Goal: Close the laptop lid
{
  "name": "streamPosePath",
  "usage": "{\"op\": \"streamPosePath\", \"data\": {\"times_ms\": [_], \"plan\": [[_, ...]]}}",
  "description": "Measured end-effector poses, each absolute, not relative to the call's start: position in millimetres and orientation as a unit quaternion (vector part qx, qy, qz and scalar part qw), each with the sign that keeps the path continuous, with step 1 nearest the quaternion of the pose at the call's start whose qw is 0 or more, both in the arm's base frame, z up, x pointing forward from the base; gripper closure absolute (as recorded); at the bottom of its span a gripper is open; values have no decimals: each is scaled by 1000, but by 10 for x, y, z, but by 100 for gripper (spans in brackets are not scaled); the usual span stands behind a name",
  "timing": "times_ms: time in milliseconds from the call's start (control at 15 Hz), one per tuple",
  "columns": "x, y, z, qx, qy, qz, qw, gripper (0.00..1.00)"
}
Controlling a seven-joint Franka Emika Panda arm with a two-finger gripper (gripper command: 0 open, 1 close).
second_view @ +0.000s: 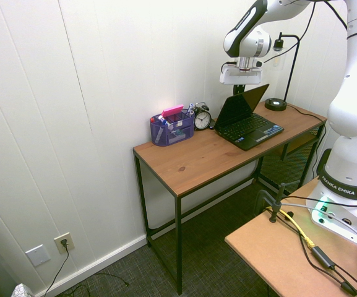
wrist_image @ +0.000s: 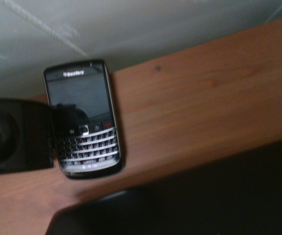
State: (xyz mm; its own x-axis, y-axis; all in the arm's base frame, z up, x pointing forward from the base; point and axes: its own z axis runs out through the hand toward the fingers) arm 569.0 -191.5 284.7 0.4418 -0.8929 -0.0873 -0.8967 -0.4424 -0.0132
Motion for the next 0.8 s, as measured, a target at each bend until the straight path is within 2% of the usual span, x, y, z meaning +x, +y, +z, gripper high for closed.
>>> {"op": "streamPosePath", "data": {"times_ms": [800], "plan": [[5137,-1760,2201,-855,502,127,5,100]]}}
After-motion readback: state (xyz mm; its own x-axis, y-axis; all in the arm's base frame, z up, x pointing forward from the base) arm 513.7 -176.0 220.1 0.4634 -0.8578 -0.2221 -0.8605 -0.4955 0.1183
